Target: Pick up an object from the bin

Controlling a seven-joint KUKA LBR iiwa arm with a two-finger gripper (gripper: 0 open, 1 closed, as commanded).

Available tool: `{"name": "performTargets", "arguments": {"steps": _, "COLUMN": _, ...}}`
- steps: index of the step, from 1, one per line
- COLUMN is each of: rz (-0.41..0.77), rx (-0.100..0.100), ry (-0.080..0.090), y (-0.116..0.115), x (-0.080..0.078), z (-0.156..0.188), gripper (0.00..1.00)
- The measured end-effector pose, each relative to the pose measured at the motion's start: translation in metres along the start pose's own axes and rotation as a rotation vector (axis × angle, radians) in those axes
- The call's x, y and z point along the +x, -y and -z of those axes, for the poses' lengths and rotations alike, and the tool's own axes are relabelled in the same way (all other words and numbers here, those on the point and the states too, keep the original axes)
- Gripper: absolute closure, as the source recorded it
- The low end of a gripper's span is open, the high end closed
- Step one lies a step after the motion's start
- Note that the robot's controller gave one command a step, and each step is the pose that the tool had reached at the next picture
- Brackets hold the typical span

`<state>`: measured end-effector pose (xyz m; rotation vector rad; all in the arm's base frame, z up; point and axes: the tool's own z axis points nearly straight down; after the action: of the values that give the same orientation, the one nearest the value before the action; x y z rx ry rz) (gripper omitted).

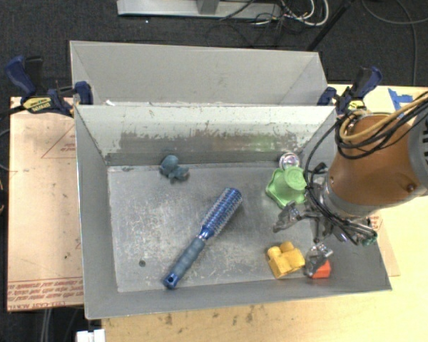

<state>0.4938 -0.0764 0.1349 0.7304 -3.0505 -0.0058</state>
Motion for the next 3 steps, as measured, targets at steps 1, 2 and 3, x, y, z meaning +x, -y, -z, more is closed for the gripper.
{"name": "performTargets", "arguments": {"steps": 1, "rz": 0.131, "rx": 0.011, "ry": 0.017, "y": 0.016, "x": 0.004, "z": -0.060, "gripper": 0.00}}
{"name": "performTargets", "arguments": {"steps": 2, "rz": 0.133, "rx": 0.014, "ry": 0.019, "y": 0.017, "x": 0.004, "z": -0.059, "gripper": 1.00}}
{"name": "performTargets", "arguments": {"steps": 3, "rz": 0.163, "rx": 0.010, "ry": 0.012, "y": 0.008, "x": 0.001, "z": 0.046, "gripper": 1.00}}
